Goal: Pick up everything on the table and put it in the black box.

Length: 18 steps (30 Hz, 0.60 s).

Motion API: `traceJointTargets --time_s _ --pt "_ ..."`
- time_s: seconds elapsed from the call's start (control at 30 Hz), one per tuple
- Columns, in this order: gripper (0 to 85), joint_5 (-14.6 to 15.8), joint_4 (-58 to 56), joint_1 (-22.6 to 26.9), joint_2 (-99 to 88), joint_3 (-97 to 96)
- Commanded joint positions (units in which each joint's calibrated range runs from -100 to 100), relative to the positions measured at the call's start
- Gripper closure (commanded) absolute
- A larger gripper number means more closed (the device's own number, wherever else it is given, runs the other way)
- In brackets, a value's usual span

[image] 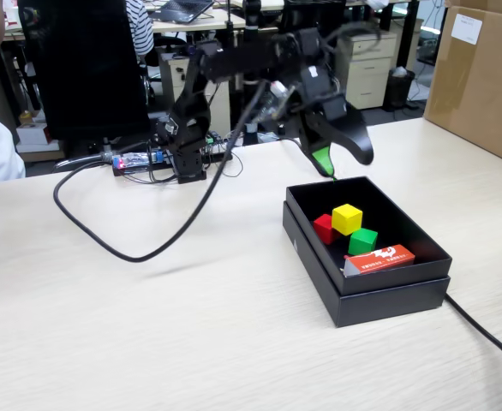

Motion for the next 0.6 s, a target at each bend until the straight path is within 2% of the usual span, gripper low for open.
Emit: traceJointTargets --time_s 0.0,0.17,0.33,0.47,0.57 --pt "37.5 -1.8 -0.2 -3.0 -15.1 -3.1" --pt "36.0 -3.0 1.8 -8.3 -29.1 -18.3" --pt "35.5 -3.8 12.2 -12.6 -43.4 -41.0" --pt "35.4 -3.7 23.8 -13.8 -58.3 -62.6" --pt "35.4 -3.5 27.9 -13.9 -66.8 -72.6"
